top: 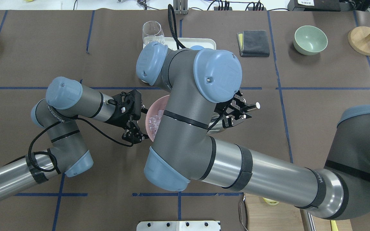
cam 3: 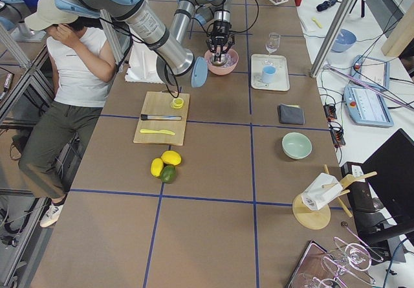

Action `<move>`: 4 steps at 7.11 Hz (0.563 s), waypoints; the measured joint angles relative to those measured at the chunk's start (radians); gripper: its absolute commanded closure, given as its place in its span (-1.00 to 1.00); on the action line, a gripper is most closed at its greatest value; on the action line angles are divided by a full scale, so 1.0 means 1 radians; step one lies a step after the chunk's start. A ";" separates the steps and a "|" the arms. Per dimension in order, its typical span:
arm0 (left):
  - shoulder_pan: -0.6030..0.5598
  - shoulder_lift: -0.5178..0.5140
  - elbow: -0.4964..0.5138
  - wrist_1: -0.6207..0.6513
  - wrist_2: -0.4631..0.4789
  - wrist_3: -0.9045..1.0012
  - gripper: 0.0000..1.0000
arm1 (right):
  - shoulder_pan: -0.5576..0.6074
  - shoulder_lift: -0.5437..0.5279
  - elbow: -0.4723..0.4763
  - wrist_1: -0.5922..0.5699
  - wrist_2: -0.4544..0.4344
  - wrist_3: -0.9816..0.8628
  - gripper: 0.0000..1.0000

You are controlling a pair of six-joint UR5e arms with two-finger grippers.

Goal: Put ice in cup with scoop
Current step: 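Swing the scoop over the pink bowl with the right gripper, then push the scoop into the ice cubes and scoop them with the right gripper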

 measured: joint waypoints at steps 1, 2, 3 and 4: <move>0.000 0.000 0.000 0.000 0.000 0.000 -1.00 | -0.002 0.017 -0.031 0.001 -0.001 0.000 1.00; 0.000 0.001 0.000 0.000 0.000 0.000 -1.00 | -0.003 0.027 -0.050 0.001 -0.002 0.001 1.00; 0.000 0.001 0.001 0.000 0.000 0.000 -1.00 | -0.006 0.034 -0.064 0.003 -0.002 0.001 1.00; 0.000 0.001 0.001 0.000 0.000 0.000 -1.00 | -0.008 0.038 -0.073 0.005 -0.002 0.001 1.00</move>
